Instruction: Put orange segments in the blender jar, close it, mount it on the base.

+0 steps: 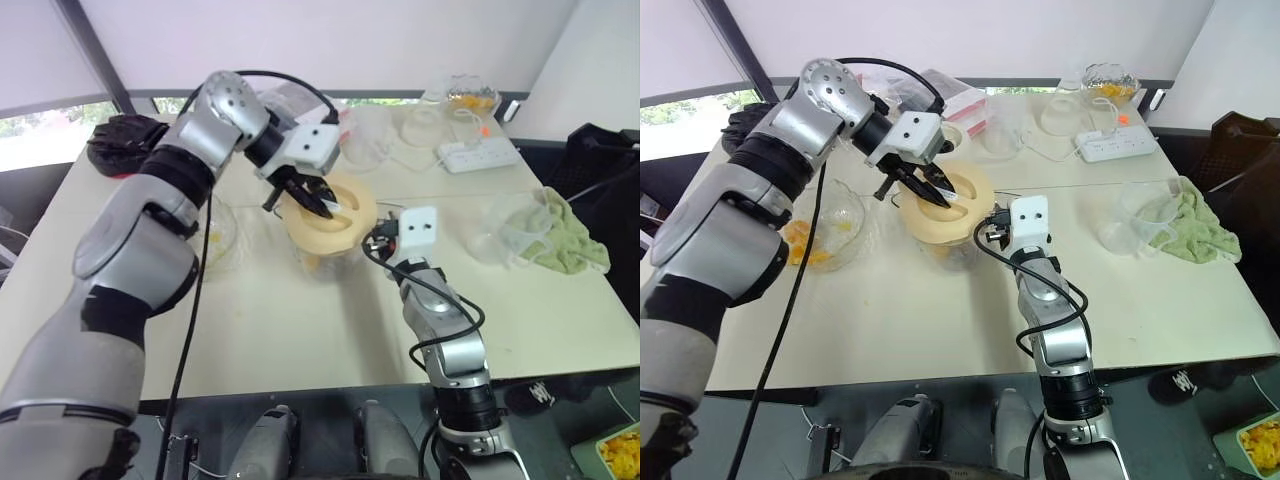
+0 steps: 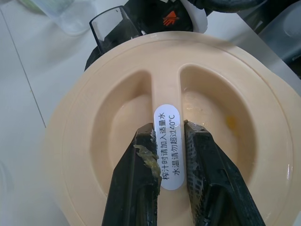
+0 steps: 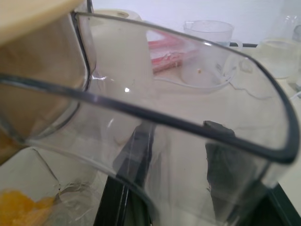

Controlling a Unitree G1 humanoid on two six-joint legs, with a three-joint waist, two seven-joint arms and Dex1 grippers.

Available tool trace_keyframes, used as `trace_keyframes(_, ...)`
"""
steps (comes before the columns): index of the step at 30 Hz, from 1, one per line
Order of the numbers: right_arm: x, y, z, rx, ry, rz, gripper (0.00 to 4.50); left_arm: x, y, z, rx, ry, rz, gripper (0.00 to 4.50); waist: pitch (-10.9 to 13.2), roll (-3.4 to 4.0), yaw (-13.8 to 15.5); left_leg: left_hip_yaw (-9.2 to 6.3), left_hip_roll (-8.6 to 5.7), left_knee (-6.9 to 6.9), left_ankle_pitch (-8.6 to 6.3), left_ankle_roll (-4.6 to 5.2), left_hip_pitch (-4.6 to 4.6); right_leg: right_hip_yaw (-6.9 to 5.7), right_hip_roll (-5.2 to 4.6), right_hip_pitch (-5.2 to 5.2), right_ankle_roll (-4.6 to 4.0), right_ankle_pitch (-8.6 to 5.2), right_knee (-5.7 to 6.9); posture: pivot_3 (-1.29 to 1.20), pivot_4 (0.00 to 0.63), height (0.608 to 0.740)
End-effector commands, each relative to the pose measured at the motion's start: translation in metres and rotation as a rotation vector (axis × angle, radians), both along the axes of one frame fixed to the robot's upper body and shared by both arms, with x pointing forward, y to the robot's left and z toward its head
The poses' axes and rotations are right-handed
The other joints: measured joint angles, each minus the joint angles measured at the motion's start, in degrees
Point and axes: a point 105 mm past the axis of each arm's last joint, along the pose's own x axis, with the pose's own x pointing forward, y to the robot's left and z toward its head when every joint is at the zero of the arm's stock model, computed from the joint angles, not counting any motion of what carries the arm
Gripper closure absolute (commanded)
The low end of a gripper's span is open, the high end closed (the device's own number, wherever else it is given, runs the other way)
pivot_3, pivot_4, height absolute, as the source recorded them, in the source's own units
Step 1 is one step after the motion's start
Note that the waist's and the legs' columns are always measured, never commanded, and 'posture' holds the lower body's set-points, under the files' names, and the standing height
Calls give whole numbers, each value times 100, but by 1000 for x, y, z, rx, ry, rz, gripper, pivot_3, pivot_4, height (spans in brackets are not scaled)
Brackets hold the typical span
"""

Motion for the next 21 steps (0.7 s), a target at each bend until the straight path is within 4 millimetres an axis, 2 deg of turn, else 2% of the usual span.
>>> trace_keyframes(1, -7, 1, 31, 12, -113, 3, 3462, 1, 18, -51, 179, 108, 68, 4257, -2, 2, 36, 1, 0, 0, -4, 6, 23, 0, 0, 21, 1, -1, -2, 0, 150, 740)
trace_keyframes(13, -4, 3, 32, 4, -111, 15, 3462, 2, 29, -67, 200, 235, 213, 4257, -44, 26, 70, 0, 0, 5, -13, 21, 42, 0, 1, 48, 7, -5, -7, 0, 150, 740)
trace_keyframes(18, -4, 4, 32, 2, -113, 21, 3462, 5, 24, -67, 158, 286, 302, 4257, -57, 35, 67, 1, 0, 4, -16, 26, 42, 0, 1, 48, 9, -6, -8, 0, 150, 740)
trace_keyframes(21, -4, 4, 32, 1, -112, 22, 3462, 10, 21, -64, 114, 313, 413, 4257, -58, 36, 75, 0, 0, 4, -17, 27, 43, 0, 1, 50, 10, -7, -9, 0, 150, 740)
